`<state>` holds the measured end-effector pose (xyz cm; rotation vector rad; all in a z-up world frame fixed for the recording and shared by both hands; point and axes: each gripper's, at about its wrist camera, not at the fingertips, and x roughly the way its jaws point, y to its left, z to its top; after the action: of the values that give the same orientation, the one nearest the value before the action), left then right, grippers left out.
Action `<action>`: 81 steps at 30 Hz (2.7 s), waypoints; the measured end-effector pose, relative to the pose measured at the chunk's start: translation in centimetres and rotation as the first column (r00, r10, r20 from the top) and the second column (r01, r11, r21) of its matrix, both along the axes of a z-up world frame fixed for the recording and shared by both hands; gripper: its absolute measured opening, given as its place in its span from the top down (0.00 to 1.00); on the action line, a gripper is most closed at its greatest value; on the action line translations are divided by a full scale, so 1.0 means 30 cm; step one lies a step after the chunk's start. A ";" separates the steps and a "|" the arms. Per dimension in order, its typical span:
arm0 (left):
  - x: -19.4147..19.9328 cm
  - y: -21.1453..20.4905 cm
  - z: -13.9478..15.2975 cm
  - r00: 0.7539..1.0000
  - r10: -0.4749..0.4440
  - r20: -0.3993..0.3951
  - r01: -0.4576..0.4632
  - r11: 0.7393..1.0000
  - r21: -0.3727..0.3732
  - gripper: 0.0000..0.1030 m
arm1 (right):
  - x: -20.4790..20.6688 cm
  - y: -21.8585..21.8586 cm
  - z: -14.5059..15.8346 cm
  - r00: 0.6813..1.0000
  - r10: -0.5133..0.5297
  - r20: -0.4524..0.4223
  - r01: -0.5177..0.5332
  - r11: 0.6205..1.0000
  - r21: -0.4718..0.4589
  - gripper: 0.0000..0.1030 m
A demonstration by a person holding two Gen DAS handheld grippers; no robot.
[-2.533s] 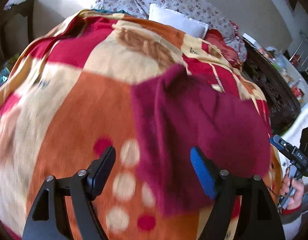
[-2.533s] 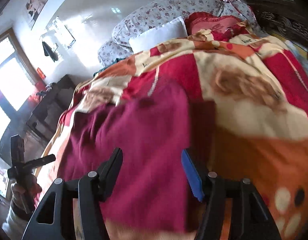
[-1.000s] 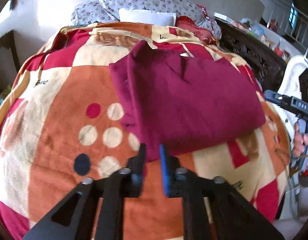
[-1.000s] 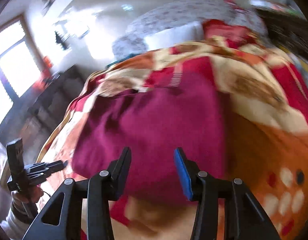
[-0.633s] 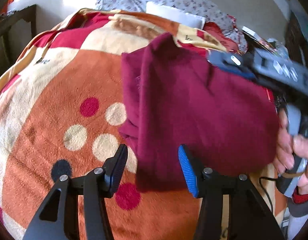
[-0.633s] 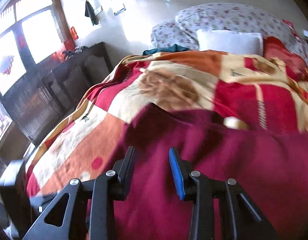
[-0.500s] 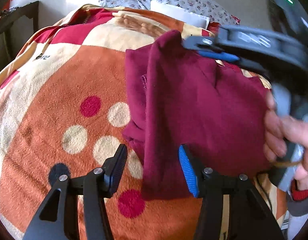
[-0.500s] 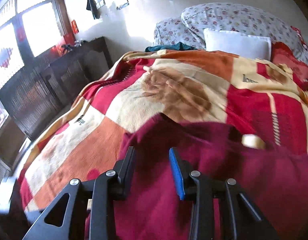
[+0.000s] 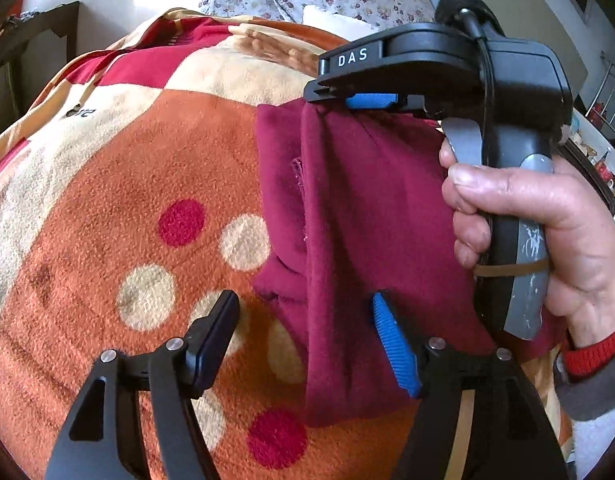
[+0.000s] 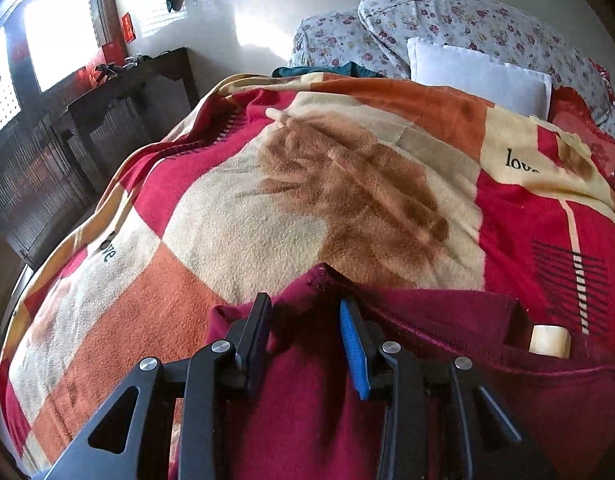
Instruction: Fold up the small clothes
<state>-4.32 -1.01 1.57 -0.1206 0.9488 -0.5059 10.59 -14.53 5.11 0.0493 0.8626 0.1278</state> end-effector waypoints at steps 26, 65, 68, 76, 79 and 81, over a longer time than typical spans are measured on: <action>0.012 0.099 -0.028 0.997 -0.060 -0.048 0.044 0.960 -0.277 0.19 | -0.014 0.194 -0.036 0.978 0.084 -0.189 -0.101 0.991 -0.085 0.09; -0.164 -0.191 0.239 0.960 -0.214 0.181 0.239 0.962 -0.133 0.81 | -0.436 -0.330 0.338 0.989 0.020 0.148 -0.041 0.989 0.141 0.87; -0.191 -0.307 0.319 0.938 -0.274 0.212 0.303 0.945 -0.123 0.81 | -0.508 -0.452 0.396 0.984 -0.028 0.174 0.009 0.994 0.107 0.88; -0.275 -0.673 0.317 0.887 -0.402 0.228 0.417 0.908 -0.020 0.81 | -0.635 -0.796 0.275 0.969 -0.221 0.108 0.210 0.972 0.104 0.88; -0.284 -0.783 0.246 0.883 -0.432 0.183 0.437 0.899 0.015 0.80 | -0.643 -0.882 0.160 0.958 -0.285 0.032 0.280 0.955 0.100 0.88; -0.305 -0.827 0.198 0.879 -0.451 0.157 0.450 0.892 0.046 0.74 | -0.659 -0.919 0.108 0.952 -0.306 0.003 0.303 0.942 0.145 0.87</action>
<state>-13.46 -25.81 7.51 0.1553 0.8154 -0.9294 -9.18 -42.09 8.35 0.3142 0.8096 -0.1008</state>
